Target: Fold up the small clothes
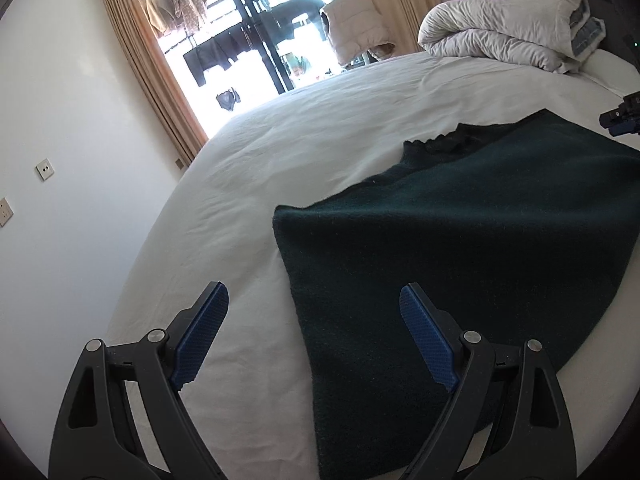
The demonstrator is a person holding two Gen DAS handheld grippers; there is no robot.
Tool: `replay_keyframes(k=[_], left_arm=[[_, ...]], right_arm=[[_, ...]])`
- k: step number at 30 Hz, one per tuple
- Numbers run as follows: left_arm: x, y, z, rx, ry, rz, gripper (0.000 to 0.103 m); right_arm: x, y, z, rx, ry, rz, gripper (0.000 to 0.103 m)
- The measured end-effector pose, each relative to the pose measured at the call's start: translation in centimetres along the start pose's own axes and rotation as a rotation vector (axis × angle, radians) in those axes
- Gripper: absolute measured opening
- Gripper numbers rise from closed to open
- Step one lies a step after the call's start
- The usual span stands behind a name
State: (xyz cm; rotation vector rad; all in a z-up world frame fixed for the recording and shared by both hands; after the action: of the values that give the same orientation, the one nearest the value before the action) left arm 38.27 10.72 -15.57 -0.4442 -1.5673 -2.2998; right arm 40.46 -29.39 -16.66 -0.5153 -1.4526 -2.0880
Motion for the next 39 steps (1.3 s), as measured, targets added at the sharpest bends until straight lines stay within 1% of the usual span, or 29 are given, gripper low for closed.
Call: replay_keyframes(k=[2,4,5,6,8,11,13,16,20,22,25,27,28,30,32,35,38,39], left_arm=[[-1.0,-0.6,-0.5,0.015,0.001,0.014,0.089],[-1.9,-1.5,-0.7,0.012,-0.002,0.038,0.089],[-2.2,-1.9,-1.0,0.008,-0.008,0.047,0.089],[-2.4,-2.3,-0.7,0.004,-0.013,0.052,0.089],[-2.6,-2.7,-0.7,-0.001,-0.016,0.056,0.089],[-2.8,-3.0,-0.7,0.018,-0.019,0.060,0.089],[-3.1,-2.8,-0.3,0.028,-0.023,0.064,0.089],[-3.2,-2.8,-0.3,0.031,-0.023,0.067,0.089],[-3.8,-2.8,-0.4,0.022,-0.019,0.080,0.089],[-4.2,-3.0,-0.4,0.035,-0.024,0.087,0.090],[-4.7,-3.2,0.1,0.077,-0.036,0.095,0.093],[-5.0,-3.5,0.5,0.109,-0.045,0.102,0.096],[-5.0,-3.6,0.8,0.123,-0.051,0.107,0.097],[-5.2,-3.7,1.1,0.150,-0.062,0.112,0.098],[-5.3,-3.6,1.3,0.165,-0.067,0.112,0.098],[-5.1,-3.6,1.9,0.193,-0.069,0.107,0.098],[-5.5,-4.4,2.6,0.249,-0.081,0.157,0.098],[-5.6,-4.8,2.8,0.273,-0.091,0.181,0.098]], right_arm=[[-1.4,0.1,0.0,-0.019,-0.004,0.039,0.057],[-2.5,-0.1,0.7,-0.008,0.022,0.074,0.048],[-3.1,-0.4,1.1,0.022,0.015,0.091,0.039],[-3.5,-0.7,1.4,0.061,-0.003,0.105,0.024],[-4.2,-1.2,1.6,0.110,-0.028,0.122,0.009],[-4.0,-1.1,1.0,0.082,-0.040,0.084,0.007],[-3.4,-0.7,0.4,0.077,-0.071,0.048,0.007],[-2.4,-0.2,-0.7,0.018,-0.084,-0.004,0.006],[-2.8,-1.1,-1.9,-0.030,-0.119,-0.011,0.006],[-2.7,-1.3,-2.7,-0.075,-0.126,-0.030,0.006],[-2.6,-1.8,-3.9,-0.151,-0.123,-0.067,0.006],[-3.2,-2.5,-4.3,-0.140,-0.119,-0.071,0.004],[-3.4,-2.5,-4.6,-0.161,-0.110,-0.080,0.003],[-3.3,-2.5,-5.0,-0.207,-0.097,-0.079,0.003],[-3.0,-2.4,-4.8,-0.200,-0.110,-0.084,0.003],[-2.2,-2.7,-5.2,-0.234,-0.120,-0.106,0.003],[-1.8,-2.6,-6.5,-0.281,-0.145,-0.120,0.003],[-1.5,-2.5,-6.8,-0.280,-0.174,-0.124,0.000]])
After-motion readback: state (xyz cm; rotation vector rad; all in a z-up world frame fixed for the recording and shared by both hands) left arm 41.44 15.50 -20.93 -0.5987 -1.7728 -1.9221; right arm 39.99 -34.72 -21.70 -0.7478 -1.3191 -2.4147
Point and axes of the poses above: each gripper's, at about its wrist camera, not at the fingertips, and x roughly against the way its jaws point, z to its left, y to its top, the point moved 8 cm from there along -x, roughly the way its jaws point, and after that the axes turned 13 degrees about -z, right-handed, at the moved point
